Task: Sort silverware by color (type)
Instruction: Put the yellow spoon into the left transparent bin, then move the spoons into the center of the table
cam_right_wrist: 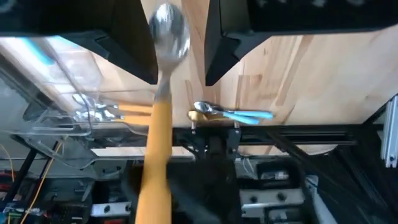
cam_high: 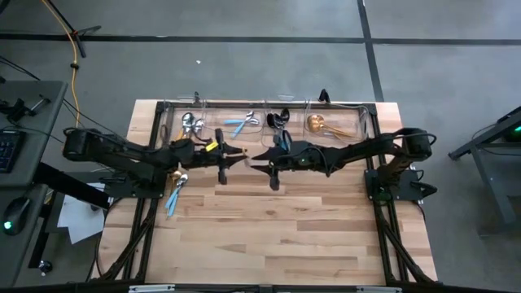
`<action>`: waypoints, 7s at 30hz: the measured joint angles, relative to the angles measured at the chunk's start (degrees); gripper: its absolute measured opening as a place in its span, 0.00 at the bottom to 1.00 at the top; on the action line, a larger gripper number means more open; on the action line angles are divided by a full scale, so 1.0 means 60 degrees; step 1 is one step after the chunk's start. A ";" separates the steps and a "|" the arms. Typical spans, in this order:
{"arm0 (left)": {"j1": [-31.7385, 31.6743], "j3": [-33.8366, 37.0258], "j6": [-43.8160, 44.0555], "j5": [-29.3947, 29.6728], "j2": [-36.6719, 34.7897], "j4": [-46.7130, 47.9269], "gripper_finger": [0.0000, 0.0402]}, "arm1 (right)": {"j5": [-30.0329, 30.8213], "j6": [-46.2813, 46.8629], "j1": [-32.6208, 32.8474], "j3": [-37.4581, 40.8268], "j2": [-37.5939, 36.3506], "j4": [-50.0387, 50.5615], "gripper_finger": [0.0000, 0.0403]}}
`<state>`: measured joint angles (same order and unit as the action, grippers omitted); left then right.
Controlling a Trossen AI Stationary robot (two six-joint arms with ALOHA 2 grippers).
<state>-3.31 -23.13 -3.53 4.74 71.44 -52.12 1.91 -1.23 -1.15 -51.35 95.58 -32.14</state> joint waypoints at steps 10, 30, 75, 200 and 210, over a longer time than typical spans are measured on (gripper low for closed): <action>0.0004 0.1464 -0.0031 0.0013 -0.2851 0.0474 0.11 | 0.0008 -0.0833 0.0004 0.1008 -0.1197 -0.0308 0.29; -0.0007 0.1684 0.0227 0.0049 -0.3970 0.1366 0.11 | 0.0434 -0.0373 -0.0135 0.3690 -0.2541 -0.4469 0.29; -0.0007 0.1682 0.0047 0.1059 -0.3970 0.1359 0.11 | 0.0434 -0.0260 -0.0138 0.3676 -0.2534 -0.3821 0.29; -0.3529 -0.1930 0.2138 -0.2880 -0.4102 0.6934 0.20 | 0.0441 -0.0034 -0.0251 0.3672 -0.2534 -0.3749 0.29; -0.0934 0.0323 0.1034 -0.1572 -0.3964 0.3559 0.17 | 0.0438 -0.0045 -0.0251 0.3672 -0.2534 -0.3909 0.29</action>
<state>-8.91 -21.19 2.68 -4.69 47.65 -30.77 4.54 -1.50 -2.66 -29.32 80.38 -55.59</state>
